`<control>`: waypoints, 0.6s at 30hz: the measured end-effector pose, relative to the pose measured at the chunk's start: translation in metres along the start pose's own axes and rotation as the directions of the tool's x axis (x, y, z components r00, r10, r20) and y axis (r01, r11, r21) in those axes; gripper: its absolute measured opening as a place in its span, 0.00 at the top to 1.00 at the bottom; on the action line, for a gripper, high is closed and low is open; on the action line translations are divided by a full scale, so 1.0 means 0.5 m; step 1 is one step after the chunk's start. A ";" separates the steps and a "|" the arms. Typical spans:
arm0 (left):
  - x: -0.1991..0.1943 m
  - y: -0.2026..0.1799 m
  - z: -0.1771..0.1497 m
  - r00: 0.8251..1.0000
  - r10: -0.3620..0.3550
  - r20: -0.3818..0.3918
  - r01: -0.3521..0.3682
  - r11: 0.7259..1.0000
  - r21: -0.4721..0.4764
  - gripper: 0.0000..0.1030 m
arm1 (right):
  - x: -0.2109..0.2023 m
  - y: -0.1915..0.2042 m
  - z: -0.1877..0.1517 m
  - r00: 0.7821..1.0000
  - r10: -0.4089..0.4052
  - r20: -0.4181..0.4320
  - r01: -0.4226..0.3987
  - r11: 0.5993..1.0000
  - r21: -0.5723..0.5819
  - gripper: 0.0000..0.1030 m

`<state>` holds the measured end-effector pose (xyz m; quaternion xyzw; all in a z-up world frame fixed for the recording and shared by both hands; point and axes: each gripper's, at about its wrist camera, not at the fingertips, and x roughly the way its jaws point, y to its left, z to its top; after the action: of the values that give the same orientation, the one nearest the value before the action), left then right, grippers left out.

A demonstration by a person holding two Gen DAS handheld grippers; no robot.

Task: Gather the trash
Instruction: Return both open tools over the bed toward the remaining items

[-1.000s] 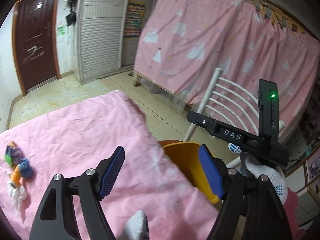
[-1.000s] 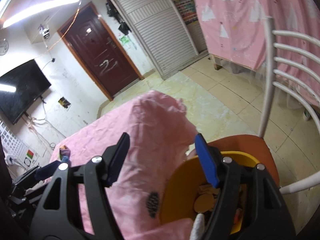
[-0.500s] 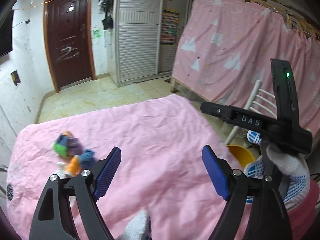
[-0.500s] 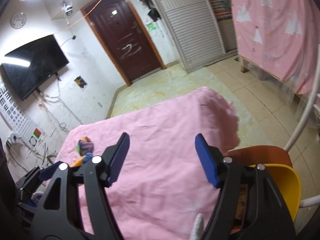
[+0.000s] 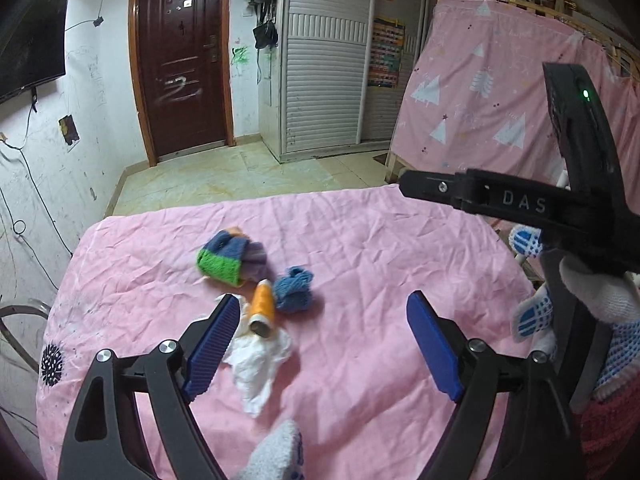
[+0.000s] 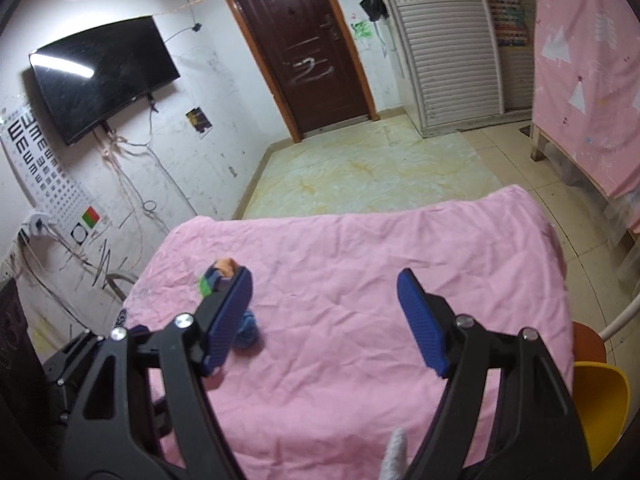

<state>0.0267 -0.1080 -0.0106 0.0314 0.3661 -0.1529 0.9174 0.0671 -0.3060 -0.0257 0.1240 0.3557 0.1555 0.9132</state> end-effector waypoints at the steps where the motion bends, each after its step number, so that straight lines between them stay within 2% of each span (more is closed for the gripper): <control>1: 0.002 0.009 -0.003 1.000 0.000 -0.006 0.000 1.000 0.001 0.26 | 0.010 0.013 0.003 1.000 0.006 -0.008 -0.006 1.000 -0.014 0.30; 11: 0.038 0.100 -0.038 0.998 0.016 -0.063 -0.019 0.999 -0.034 0.26 | 0.088 0.108 0.016 0.997 0.035 -0.062 -0.040 0.995 -0.088 0.30; 18: 0.069 0.119 -0.053 0.996 0.012 -0.094 -0.015 0.999 -0.037 0.26 | 0.151 0.153 0.026 0.994 0.019 -0.112 -0.034 0.990 -0.135 0.30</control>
<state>0.0508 -0.0555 -0.0569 0.0236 0.4113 -0.1380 0.9007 0.1138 -0.2089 -0.0369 0.0568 0.3924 0.1983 0.8964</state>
